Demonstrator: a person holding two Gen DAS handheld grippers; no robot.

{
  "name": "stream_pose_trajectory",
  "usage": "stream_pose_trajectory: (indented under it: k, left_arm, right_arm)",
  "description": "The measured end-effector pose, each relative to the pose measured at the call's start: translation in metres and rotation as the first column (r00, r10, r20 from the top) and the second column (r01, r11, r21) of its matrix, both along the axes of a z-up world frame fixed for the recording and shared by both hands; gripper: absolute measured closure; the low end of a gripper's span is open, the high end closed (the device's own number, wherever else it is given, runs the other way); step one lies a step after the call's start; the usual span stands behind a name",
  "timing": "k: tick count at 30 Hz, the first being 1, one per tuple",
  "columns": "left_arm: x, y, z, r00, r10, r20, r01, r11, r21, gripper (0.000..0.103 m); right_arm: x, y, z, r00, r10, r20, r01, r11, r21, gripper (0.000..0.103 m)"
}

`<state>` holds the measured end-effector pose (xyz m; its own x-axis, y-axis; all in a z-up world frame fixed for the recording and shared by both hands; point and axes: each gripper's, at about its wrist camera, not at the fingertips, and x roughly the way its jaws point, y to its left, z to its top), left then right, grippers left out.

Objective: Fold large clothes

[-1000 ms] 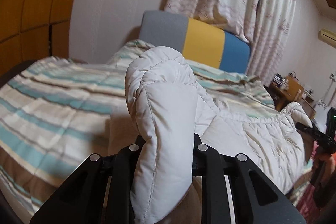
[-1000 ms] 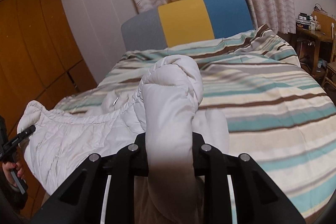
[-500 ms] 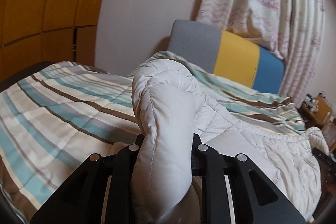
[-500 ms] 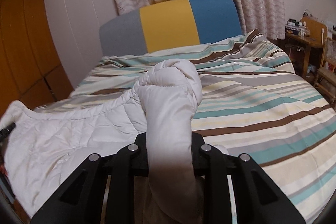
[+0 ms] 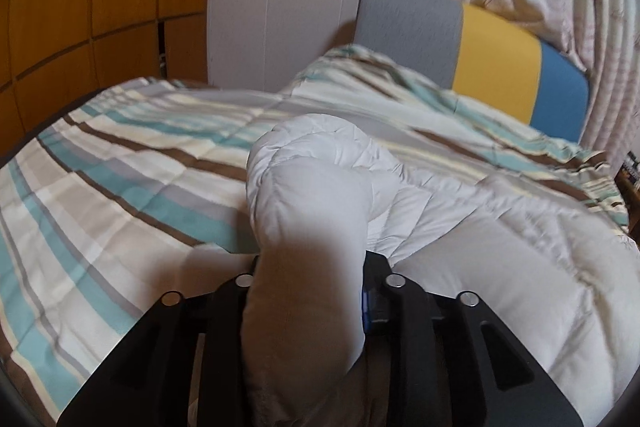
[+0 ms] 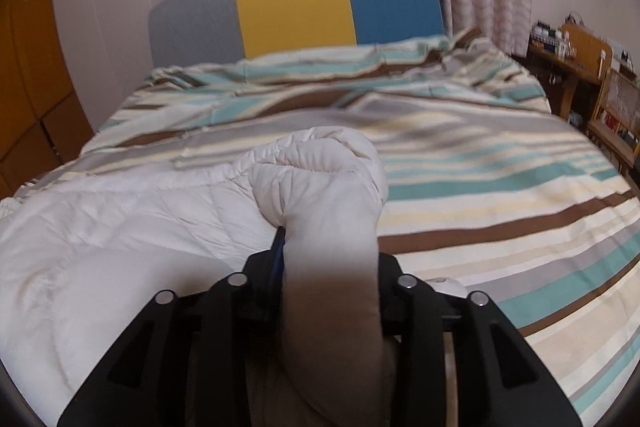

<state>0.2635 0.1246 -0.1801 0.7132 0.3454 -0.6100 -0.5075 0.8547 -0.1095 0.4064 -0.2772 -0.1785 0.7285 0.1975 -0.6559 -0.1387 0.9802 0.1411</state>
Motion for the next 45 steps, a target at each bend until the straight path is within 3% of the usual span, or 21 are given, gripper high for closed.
stream_pose_trajectory:
  k: [4,10,14,16,18,20,24,27,32,38,45]
  left_arm:
    - [0.013,-0.002,-0.011,0.998,-0.005,-0.064,0.005,1.000,0.004,0.068]
    - [0.017,-0.001,-0.014,0.995,-0.014,-0.098,0.013,1.000,-0.015,0.061]
    - [0.006,-0.006,0.002,0.994,-0.006,-0.111,0.003,1.000,-0.023,0.046]
    - [-0.012,-0.013,0.020,0.998,0.019,-0.056,-0.020,1.000,-0.015,0.044]
    - [-0.034,-0.025,0.040,0.997,0.074,0.039,-0.074,0.997,0.000,0.034]
    - [-0.053,-0.046,0.062,0.986,0.084,0.142,-0.085,0.996,0.001,0.034]
    - [-0.034,-0.097,0.077,0.992,-0.054,0.116,0.045,0.996,0.081,0.034]
    - [-0.006,-0.120,0.068,0.992,-0.118,0.050,0.112,0.988,0.108,0.034]
    - [0.044,-0.130,0.029,0.987,-0.138,-0.085,0.153,0.968,0.201,0.037]
    - [0.066,-0.115,-0.011,0.980,-0.156,-0.120,0.170,0.978,0.118,0.036]
    - [0.071,-0.112,-0.020,0.977,-0.169,-0.133,0.180,0.981,0.075,0.034]
  right_arm:
    - [0.017,0.009,-0.017,0.997,-0.002,-0.075,-0.003,0.998,-0.058,0.062]
    - [0.025,0.022,-0.027,0.996,-0.010,-0.093,-0.005,0.986,-0.165,0.059]
    - [0.025,0.023,-0.028,0.996,-0.016,-0.090,0.000,0.984,-0.177,0.058]
    - [0.024,0.024,-0.028,0.996,-0.020,-0.086,0.004,0.984,-0.180,0.058]
    - [0.023,0.025,-0.027,0.996,-0.023,-0.082,0.007,0.983,-0.185,0.057]
    - [0.023,0.024,-0.026,0.997,-0.026,-0.079,0.011,0.982,-0.188,0.056]
    - [0.021,0.023,-0.025,0.997,-0.026,-0.076,0.012,0.983,-0.185,0.055]
    - [0.020,0.022,-0.025,0.997,-0.027,-0.073,0.014,0.983,-0.181,0.054]
    - [0.020,0.021,-0.025,0.997,-0.028,-0.071,0.015,0.984,-0.176,0.053]
    - [0.019,0.021,-0.025,0.997,-0.028,-0.070,0.015,0.985,-0.173,0.053]
    - [0.009,0.017,-0.010,0.999,-0.002,-0.045,-0.004,0.990,-0.140,0.050]
